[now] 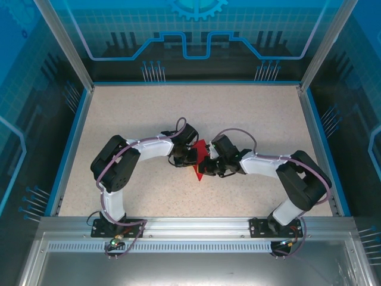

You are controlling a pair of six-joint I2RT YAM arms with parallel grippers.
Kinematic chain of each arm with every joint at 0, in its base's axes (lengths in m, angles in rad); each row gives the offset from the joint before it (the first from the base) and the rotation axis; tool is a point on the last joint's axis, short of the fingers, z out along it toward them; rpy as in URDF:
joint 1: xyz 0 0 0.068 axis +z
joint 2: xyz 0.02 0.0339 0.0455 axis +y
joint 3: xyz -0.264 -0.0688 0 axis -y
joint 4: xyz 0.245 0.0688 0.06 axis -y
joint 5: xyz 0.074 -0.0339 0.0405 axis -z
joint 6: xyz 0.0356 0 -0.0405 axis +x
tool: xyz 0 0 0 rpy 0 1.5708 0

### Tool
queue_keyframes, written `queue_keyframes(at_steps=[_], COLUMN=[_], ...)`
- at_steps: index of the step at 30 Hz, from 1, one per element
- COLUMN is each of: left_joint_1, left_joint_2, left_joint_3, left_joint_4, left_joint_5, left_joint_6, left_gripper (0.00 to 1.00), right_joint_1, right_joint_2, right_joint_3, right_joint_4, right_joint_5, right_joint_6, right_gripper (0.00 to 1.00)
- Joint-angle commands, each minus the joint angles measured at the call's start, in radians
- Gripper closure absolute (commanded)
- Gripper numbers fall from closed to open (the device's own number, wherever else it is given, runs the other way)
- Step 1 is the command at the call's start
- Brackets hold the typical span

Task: Fold a paper plane with a square sheet of paper (pick it up from the middle)
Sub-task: Third fold the triangle at the center of the table.

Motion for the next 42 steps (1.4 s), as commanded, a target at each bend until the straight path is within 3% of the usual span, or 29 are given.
queue_keyframes(at_steps=[1,30,36,42], left_joint_1=[0.0,0.001,0.0,0.0], left_joint_2=[0.055,0.058,0.051,0.015], left_joint_3=[-0.057,-0.045,-0.039,-0.024], left_joint_4=[-0.073,-0.086,-0.087,-0.06], left_joint_5=[-0.068,-0.082,-0.083,-0.054], left_joint_6=[-0.016,-0.019,-0.002,0.036], left_gripper=[1.0,1.0,1.0,1.0], right_joint_1=[0.019,0.018,-0.06,-0.15], right_joint_2=[0.039,0.092,-0.005,0.017], right_joint_3=[-0.022,-0.051,-0.05,0.021], right_joint_4=[0.054,0.101,0.065,-0.005], right_joint_5=[-0.033,-0.08,-0.058,-0.041], right_joint_6=[0.03,0.003,-0.027,-0.08], right_gripper=[1.0,1.0,1.0,1.0])
